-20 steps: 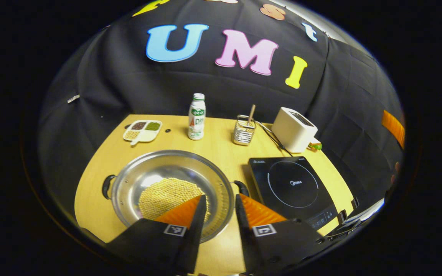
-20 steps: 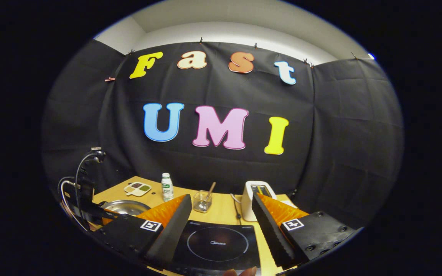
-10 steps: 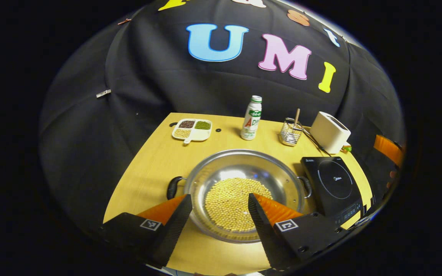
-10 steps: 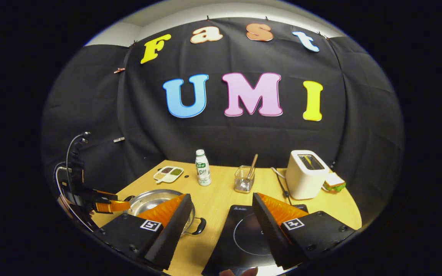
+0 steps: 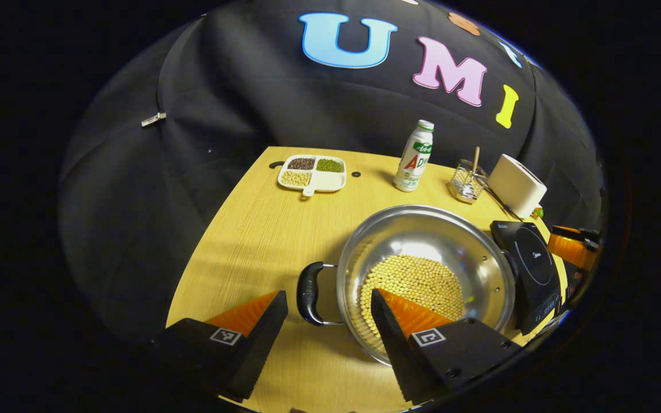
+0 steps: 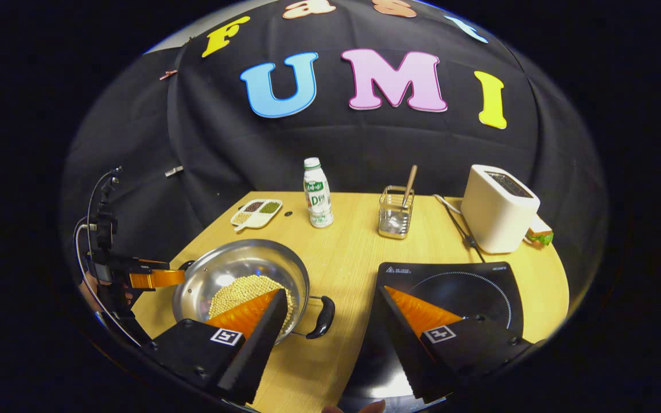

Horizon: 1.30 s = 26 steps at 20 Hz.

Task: First push the handle of the pot to place it horizontally, then grasp the pot with both hands and set it on the induction cooktop.

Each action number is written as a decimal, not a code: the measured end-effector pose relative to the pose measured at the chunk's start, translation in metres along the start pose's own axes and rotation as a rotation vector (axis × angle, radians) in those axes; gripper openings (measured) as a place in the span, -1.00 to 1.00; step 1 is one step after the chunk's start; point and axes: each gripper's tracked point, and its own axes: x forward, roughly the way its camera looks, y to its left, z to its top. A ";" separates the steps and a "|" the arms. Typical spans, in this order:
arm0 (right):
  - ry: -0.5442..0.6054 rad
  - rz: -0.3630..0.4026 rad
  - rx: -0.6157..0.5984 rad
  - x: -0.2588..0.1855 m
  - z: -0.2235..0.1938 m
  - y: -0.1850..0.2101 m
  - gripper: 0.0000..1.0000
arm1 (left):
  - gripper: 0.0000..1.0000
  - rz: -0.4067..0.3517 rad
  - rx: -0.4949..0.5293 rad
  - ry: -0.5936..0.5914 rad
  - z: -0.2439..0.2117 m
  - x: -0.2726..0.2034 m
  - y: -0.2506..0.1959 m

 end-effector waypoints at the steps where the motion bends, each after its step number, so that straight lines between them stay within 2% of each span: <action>1: 0.024 0.001 0.004 0.009 -0.007 0.003 0.97 | 0.83 -0.007 -0.007 0.013 -0.002 0.008 0.001; 4: 0.088 -0.003 0.005 0.034 -0.025 0.007 0.98 | 0.80 -0.037 -0.026 0.049 -0.008 0.026 -0.001; 9: 0.171 -0.010 0.050 0.064 -0.050 0.014 0.97 | 0.71 -0.030 -0.009 0.047 -0.007 0.044 0.003; 11: 0.201 -0.010 0.062 0.074 -0.060 0.017 0.77 | 0.63 -0.036 0.002 0.054 -0.008 0.048 0.002; 16: 0.258 -0.028 0.074 0.087 -0.079 0.020 0.76 | 0.39 -0.037 0.016 0.056 -0.007 0.055 0.004; 18: 0.273 -0.036 0.083 0.092 -0.083 0.020 0.52 | 0.33 -0.035 0.021 0.061 -0.008 0.058 0.005; 20: 0.262 -0.047 0.081 0.095 -0.081 0.019 0.45 | 0.32 -0.042 0.019 0.051 -0.007 0.059 0.005; 21: 0.264 -0.048 0.079 0.097 -0.083 0.018 0.28 | 0.29 -0.045 0.013 0.041 -0.006 0.058 0.005; 22: 0.264 -0.051 0.090 0.096 -0.084 0.018 0.35 | 0.27 -0.046 0.008 0.035 -0.006 0.057 0.005; 26: 0.274 -0.081 0.138 0.094 -0.083 0.017 0.17 | 0.19 -0.037 0.004 0.027 -0.009 0.054 0.003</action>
